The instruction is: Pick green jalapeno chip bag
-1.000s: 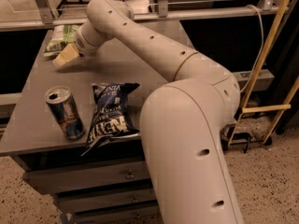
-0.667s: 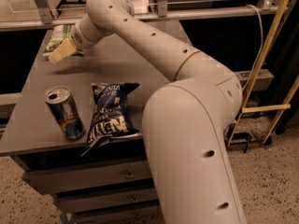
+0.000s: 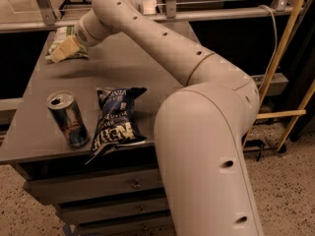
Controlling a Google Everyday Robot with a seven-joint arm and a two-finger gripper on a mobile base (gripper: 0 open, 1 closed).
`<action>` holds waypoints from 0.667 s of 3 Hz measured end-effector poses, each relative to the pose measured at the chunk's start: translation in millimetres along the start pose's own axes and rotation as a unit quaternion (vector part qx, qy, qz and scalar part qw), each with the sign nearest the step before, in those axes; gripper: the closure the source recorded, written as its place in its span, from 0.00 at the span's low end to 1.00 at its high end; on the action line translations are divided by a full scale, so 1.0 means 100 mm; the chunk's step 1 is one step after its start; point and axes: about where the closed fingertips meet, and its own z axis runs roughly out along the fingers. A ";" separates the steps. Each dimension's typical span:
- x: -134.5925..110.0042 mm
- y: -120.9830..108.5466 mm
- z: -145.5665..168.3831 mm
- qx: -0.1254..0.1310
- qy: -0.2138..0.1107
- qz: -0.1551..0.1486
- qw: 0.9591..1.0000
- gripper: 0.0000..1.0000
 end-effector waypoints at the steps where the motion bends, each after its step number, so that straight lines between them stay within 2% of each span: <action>1: 0.01 0.02 0.03 -0.002 0.001 0.000 1.000 0.09; 2: 0.17 -0.05 0.03 0.006 0.007 0.015 1.000 0.27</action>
Offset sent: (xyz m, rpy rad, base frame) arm 0.0026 -0.0323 -0.0299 -0.0007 0.0412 -0.0816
